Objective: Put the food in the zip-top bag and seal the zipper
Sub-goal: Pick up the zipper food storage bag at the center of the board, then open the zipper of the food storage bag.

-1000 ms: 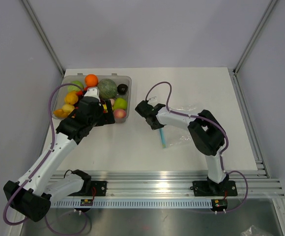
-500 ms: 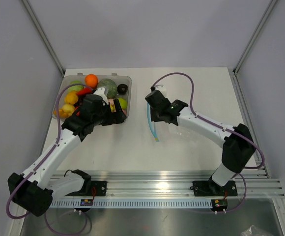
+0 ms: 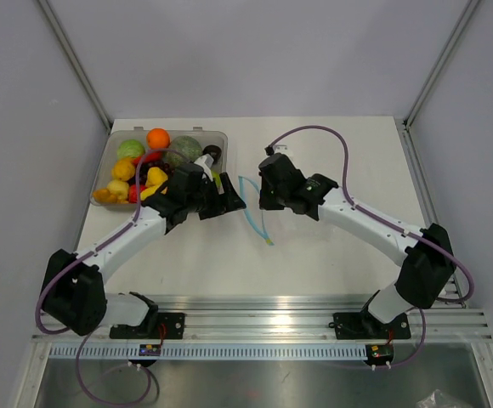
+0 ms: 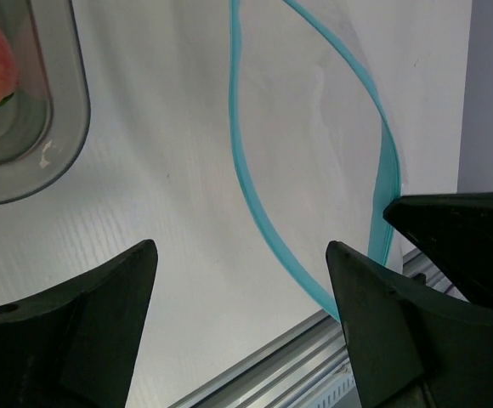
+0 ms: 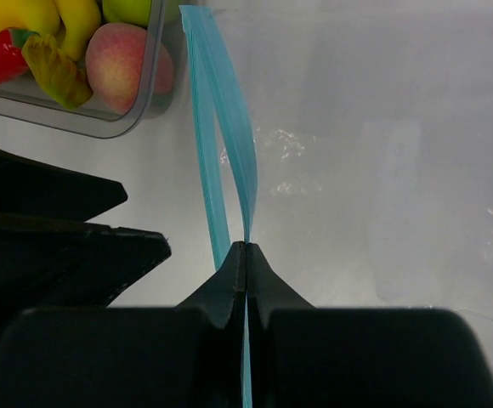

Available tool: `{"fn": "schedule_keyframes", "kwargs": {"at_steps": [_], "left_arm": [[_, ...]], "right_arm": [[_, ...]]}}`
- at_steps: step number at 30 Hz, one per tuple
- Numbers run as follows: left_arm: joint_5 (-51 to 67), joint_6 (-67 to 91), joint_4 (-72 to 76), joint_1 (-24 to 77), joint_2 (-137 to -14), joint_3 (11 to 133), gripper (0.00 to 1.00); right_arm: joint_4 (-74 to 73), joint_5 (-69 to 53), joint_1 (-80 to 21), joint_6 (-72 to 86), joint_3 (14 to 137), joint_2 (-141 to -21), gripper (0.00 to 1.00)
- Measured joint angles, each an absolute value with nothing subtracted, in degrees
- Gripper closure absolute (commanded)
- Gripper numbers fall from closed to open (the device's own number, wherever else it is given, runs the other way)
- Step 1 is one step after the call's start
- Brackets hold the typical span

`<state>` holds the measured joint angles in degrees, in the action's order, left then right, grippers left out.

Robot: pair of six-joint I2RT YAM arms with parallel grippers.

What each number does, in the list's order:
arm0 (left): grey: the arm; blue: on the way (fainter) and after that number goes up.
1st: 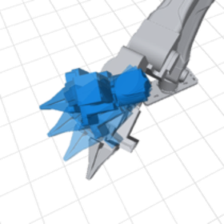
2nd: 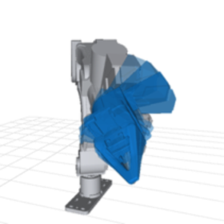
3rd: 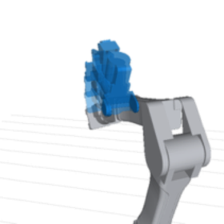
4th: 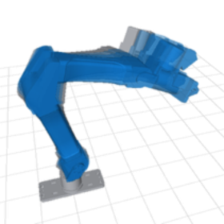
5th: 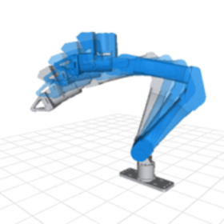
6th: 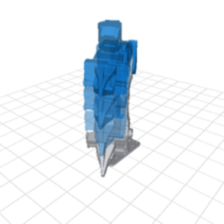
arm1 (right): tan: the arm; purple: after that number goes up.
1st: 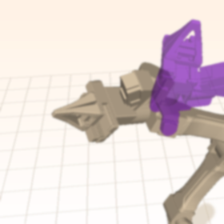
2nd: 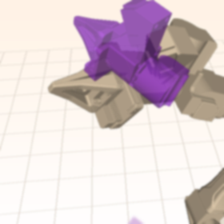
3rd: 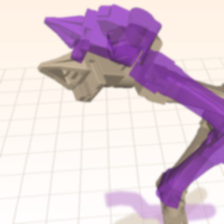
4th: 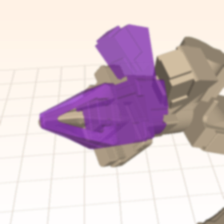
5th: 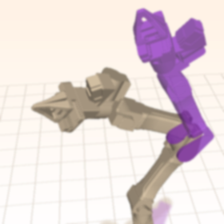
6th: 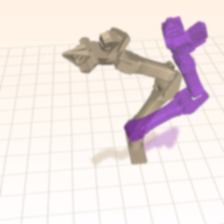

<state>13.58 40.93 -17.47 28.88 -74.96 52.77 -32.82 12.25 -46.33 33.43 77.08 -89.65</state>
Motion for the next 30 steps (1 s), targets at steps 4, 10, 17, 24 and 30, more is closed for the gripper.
{"fn": "schedule_keyframes", "kwargs": {"at_steps": [4, 10, 17, 24, 30], "left_arm": [[14.3, 42.3, -14.6, 30.0, -78.5, 52.8, 0.26], [14.7, 44.1, -13.1, 32.0, -83.0, 52.9, 0.56], [13.8, 44.1, -15.7, 32.2, -83.4, 56.1, 1.0], [13.7, 42.6, -18.9, 32.2, -83.4, 59.9, 1.0], [13.2, 41.7, -23.4, 32.2, -83.3, 62.0, 1.0]], "right_arm": [[-32.8, 11.7, -46.3, 34.4, 76.8, -88.2, 1.0], [-32.8, 10.8, -46.3, 36.1, 76.7, -85.7, 1.0], [-33.3, 10.9, -46.3, 36.5, 76.5, -84.4, 1.0], [-38.9, 12.2, -46.3, 35.0, 79.9, -86.5, 0.65], [-42.2, 13.5, -46.5, 32.6, 85.8, -90.3, 0.49]]}}
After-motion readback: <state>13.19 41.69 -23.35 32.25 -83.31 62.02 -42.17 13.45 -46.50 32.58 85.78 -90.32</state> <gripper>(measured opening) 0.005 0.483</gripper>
